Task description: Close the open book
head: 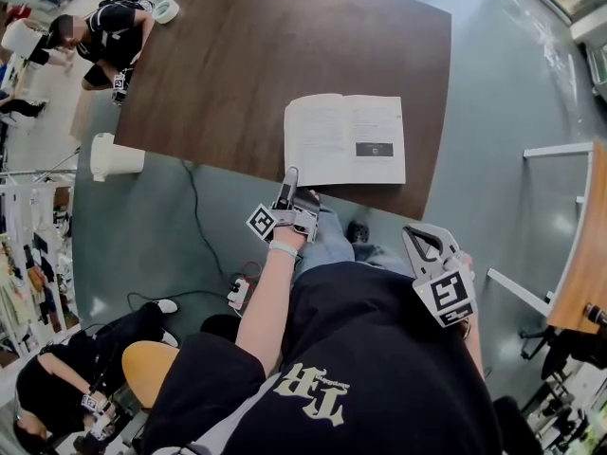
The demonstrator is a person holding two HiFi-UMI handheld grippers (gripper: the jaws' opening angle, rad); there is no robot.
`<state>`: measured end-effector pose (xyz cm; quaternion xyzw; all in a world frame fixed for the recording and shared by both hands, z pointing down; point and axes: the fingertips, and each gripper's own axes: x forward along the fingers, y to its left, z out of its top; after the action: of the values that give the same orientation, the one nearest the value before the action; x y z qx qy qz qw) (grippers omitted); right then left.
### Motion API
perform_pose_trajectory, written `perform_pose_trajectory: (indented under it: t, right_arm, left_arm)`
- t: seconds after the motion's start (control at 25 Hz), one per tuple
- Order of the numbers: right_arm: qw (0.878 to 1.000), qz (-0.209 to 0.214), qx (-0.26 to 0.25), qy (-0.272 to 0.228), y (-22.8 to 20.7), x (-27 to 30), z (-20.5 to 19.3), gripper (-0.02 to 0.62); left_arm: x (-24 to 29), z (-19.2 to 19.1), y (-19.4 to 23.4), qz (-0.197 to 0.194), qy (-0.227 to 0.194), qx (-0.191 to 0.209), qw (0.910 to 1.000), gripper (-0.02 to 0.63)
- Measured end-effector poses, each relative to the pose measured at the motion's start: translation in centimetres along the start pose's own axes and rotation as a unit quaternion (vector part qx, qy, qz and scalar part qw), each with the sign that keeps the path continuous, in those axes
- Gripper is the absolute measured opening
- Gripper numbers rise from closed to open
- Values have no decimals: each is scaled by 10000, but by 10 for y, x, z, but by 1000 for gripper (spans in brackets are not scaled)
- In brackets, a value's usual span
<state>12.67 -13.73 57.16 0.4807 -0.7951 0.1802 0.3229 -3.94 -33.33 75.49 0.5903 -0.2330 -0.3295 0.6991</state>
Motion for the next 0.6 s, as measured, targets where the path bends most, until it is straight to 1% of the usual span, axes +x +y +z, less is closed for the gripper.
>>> perform_pose_trajectory:
  t: [0.12, 0.24, 0.6]
  right_arm:
    - [10000, -25, -10, 3, -2, -3, -2, -14]
    - [9999, -46, 37, -100, -4, -4, -1, -12]
    - [9995, -121, 101, -263, -12, -10, -2, -14]
  left_arm:
    - [2, -3, -6, -68, 62, 46, 9999, 385]
    - [4, -5, -9, -93, 168, 153, 9997, 385]
    - [15, -21, -30, -169, 641, 523, 9964, 385]
